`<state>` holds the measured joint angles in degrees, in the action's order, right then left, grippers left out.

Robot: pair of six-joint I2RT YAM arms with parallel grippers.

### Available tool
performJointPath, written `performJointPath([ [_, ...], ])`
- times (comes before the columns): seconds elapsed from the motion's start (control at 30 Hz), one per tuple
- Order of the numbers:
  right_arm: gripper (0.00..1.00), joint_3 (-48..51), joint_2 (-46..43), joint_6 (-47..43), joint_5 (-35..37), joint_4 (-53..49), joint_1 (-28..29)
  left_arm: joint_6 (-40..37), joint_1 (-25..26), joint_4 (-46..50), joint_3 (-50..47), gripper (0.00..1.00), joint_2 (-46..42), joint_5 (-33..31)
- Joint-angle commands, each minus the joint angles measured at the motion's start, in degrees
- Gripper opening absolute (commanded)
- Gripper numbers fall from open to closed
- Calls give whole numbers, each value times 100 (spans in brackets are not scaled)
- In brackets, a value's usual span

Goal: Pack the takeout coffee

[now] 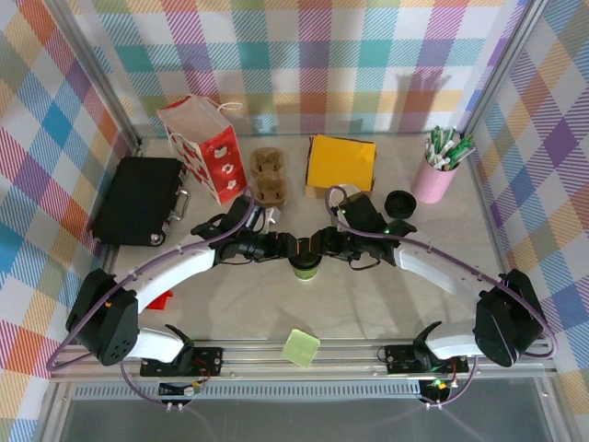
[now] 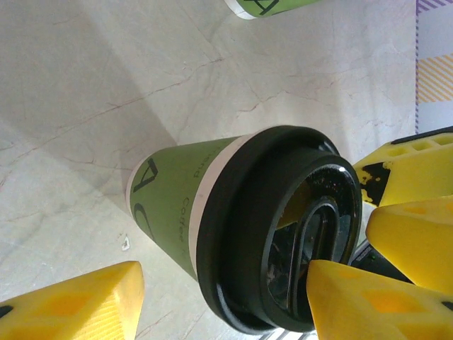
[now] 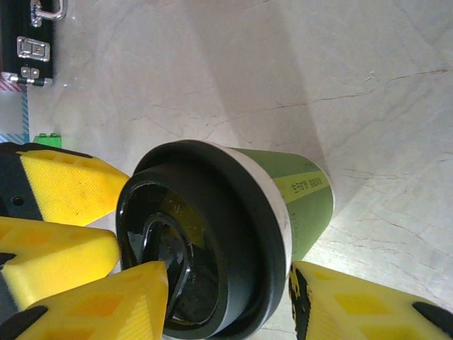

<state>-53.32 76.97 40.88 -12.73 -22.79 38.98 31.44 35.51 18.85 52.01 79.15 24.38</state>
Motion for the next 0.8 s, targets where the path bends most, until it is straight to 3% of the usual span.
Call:
performJointPath([
  [0.0, 49, -91, -91, -217, 157, -152, 31, -211, 35, -101, 230, 61, 133, -30],
  [0.77, 43, 493, 268, -185, 429, 70, 4, -204, 26, -70, -177, 48, 373, -272],
])
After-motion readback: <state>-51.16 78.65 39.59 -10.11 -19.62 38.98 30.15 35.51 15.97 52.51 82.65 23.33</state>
